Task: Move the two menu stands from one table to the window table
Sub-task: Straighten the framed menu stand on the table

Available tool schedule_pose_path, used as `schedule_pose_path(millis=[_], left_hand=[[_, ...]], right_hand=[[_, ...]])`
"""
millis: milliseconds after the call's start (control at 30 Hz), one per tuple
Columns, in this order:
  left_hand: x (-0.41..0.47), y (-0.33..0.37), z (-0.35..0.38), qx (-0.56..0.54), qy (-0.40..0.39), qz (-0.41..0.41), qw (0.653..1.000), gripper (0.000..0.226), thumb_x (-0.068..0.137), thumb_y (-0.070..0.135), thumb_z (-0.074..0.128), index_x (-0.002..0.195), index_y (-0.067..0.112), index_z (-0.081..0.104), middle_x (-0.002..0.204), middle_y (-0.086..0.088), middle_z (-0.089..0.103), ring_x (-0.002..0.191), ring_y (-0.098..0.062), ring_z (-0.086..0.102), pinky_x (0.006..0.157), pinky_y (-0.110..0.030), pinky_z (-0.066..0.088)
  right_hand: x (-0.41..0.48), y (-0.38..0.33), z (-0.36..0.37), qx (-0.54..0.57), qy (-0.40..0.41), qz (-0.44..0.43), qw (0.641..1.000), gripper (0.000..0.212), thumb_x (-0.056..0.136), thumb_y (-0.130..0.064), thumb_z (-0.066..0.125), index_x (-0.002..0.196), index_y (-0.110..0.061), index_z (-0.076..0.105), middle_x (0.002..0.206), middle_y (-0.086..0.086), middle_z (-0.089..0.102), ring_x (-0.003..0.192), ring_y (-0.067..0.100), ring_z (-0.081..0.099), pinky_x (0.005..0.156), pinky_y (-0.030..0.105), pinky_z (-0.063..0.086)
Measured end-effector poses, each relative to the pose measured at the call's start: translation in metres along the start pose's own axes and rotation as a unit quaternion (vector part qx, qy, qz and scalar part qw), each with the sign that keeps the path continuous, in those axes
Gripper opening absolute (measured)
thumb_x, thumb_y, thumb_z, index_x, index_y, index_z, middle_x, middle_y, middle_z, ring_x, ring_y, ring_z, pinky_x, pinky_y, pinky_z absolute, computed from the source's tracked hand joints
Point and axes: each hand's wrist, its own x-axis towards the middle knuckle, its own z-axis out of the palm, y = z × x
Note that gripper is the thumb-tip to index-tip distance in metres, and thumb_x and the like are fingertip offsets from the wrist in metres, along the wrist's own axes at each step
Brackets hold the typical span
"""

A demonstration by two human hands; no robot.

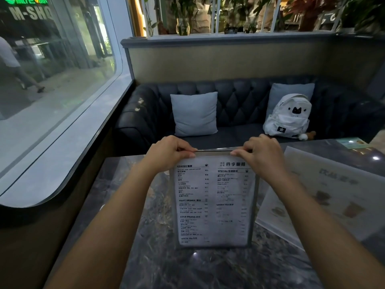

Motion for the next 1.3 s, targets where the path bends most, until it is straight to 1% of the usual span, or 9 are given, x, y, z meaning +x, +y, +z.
schedule_pose_path(millis=[300,400,500,633,767,867,967,1167,1300], left_hand=[[0.003,0.003,0.001,-0.006,0.004,0.005,1.0,0.012,0.077,0.035,0.068,0.089,0.036,0.071,0.082,0.022,0.064,0.09,-0.007,0.059,0.087,-0.04,0.049],[0.004,0.004,0.001,0.009,-0.001,0.011,1.0,0.013,0.079,0.034,0.066,0.091,0.035,0.07,0.086,0.017,0.066,0.089,-0.007,0.059,0.086,-0.038,0.05],[0.003,0.006,-0.001,0.065,-0.012,0.033,0.997,0.014,0.083,0.035,0.06,0.095,0.037,0.067,0.097,0.011,0.069,0.091,-0.009,0.059,0.083,-0.035,0.049],[-0.001,0.011,-0.003,0.161,-0.014,0.068,0.984,0.021,0.084,0.044,0.054,0.101,0.036,0.061,0.101,0.009,0.068,0.086,-0.01,0.058,0.071,-0.029,0.044],[-0.002,0.026,-0.001,0.171,0.032,0.107,0.979,0.033,0.082,0.052,0.053,0.107,0.031,0.06,0.098,0.004,0.066,0.085,-0.013,0.057,0.068,-0.029,0.042],[0.002,0.05,0.008,0.161,0.047,0.139,0.976,0.037,0.082,0.054,0.051,0.11,0.032,0.058,0.101,0.003,0.066,0.089,-0.014,0.058,0.071,-0.032,0.048],[0.007,0.077,0.023,0.139,0.041,0.159,0.977,0.038,0.082,0.053,0.051,0.114,0.032,0.056,0.107,0.002,0.066,0.095,-0.013,0.058,0.076,-0.033,0.049],[0.024,0.13,0.063,0.131,-0.002,0.192,0.972,0.039,0.084,0.049,0.051,0.119,0.031,0.053,0.112,-0.002,0.064,0.102,-0.019,0.057,0.083,-0.043,0.05],[0.038,0.158,0.095,0.125,-0.012,0.224,0.966,0.037,0.087,0.043,0.051,0.12,0.027,0.053,0.117,-0.002,0.059,0.106,-0.021,0.053,0.084,-0.04,0.048]], right_hand=[[-0.003,-0.002,-0.002,0.003,-0.003,0.037,0.999,0.035,0.079,-0.045,0.061,0.057,-0.018,0.057,0.063,-0.005,0.048,0.073,0.016,0.039,0.072,0.034,0.026],[-0.004,-0.003,-0.002,-0.006,0.001,0.039,0.999,0.033,0.079,-0.045,0.061,0.061,-0.017,0.06,0.066,-0.006,0.049,0.075,0.015,0.038,0.072,0.034,0.026],[-0.006,-0.003,-0.003,-0.023,-0.003,0.033,0.999,0.033,0.08,-0.047,0.057,0.063,-0.019,0.058,0.07,-0.005,0.051,0.076,0.014,0.037,0.071,0.033,0.026],[-0.011,-0.004,-0.003,-0.074,-0.001,0.014,0.997,0.034,0.084,-0.047,0.053,0.076,-0.015,0.062,0.083,0.003,0.063,0.082,0.019,0.046,0.073,0.034,0.028],[-0.016,-0.003,-0.015,-0.082,0.016,0.002,0.996,0.039,0.083,-0.049,0.053,0.102,-0.016,0.063,0.106,0.004,0.065,0.099,0.023,0.053,0.082,0.037,0.028],[-0.023,0.004,-0.035,-0.084,0.054,-0.015,0.995,0.041,0.083,-0.045,0.055,0.109,-0.013,0.061,0.111,0.006,0.065,0.103,0.024,0.054,0.083,0.036,0.026],[-0.033,0.018,-0.058,-0.107,0.055,-0.014,0.993,0.041,0.084,-0.043,0.054,0.11,-0.012,0.06,0.112,0.006,0.064,0.104,0.025,0.054,0.086,0.037,0.028],[-0.066,0.064,-0.096,-0.148,0.054,0.043,0.987,0.038,0.087,-0.038,0.052,0.112,-0.011,0.058,0.116,0.007,0.062,0.108,0.025,0.052,0.087,0.038,0.03],[-0.088,0.09,-0.112,-0.147,0.07,0.093,0.982,0.036,0.087,-0.031,0.054,0.117,-0.011,0.056,0.117,0.011,0.062,0.11,0.028,0.052,0.088,0.042,0.033]])
